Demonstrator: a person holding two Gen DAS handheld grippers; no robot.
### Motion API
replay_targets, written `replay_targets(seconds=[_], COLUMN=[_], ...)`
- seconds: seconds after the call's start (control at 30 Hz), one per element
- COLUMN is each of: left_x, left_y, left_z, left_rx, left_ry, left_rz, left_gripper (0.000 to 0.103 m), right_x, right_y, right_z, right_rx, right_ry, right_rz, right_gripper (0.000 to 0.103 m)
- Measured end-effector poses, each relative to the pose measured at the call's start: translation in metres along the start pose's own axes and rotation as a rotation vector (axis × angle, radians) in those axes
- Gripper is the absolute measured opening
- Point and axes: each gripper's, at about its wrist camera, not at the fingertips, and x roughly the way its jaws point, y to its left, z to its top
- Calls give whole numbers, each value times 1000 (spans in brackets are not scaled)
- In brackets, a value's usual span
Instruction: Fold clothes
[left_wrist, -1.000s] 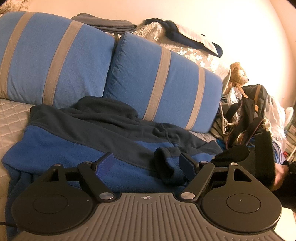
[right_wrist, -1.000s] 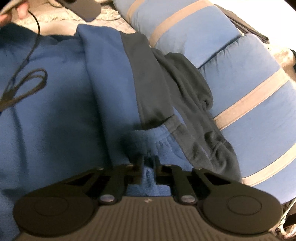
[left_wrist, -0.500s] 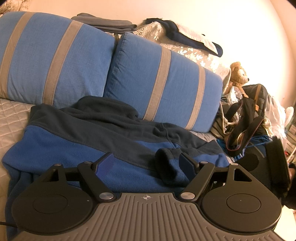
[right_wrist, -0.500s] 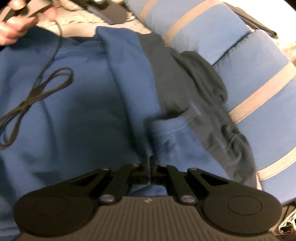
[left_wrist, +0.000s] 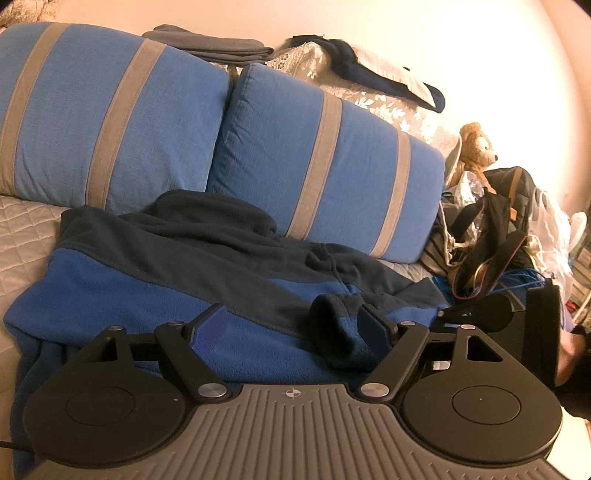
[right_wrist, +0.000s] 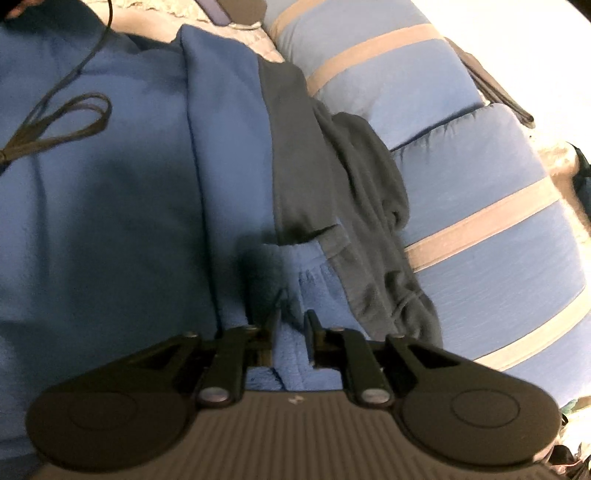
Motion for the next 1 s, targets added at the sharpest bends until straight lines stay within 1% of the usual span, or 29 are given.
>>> replay_targets(seconds=[0.27, 0.37, 0.47, 0.53, 0.63, 1.0], left_x=[0, 0, 1, 1, 1, 1], left_y=[1, 1, 1, 1, 1, 1], left_z=[0, 0, 0, 0, 0, -1], left_rx=[-1, -1, -2, -1, -1, 0], left_ry=[2, 3, 5, 5, 6, 10], left_rz=[-3, -3, -3, -3, -3, -4], left_gripper=[77, 77, 77, 77, 77, 77], right_x=[9, 9, 8, 9, 11, 9], right_y=[6, 9, 11, 13, 16, -1], right_z=[4, 5, 5, 4, 3, 8], right_rx=[-52, -89, -121, -145, -180, -126], right_ry=[10, 15, 16, 18, 19, 11], right_rz=[-5, -5, -4, -19, -42, -48], right_gripper=[32, 32, 37, 42, 44, 41])
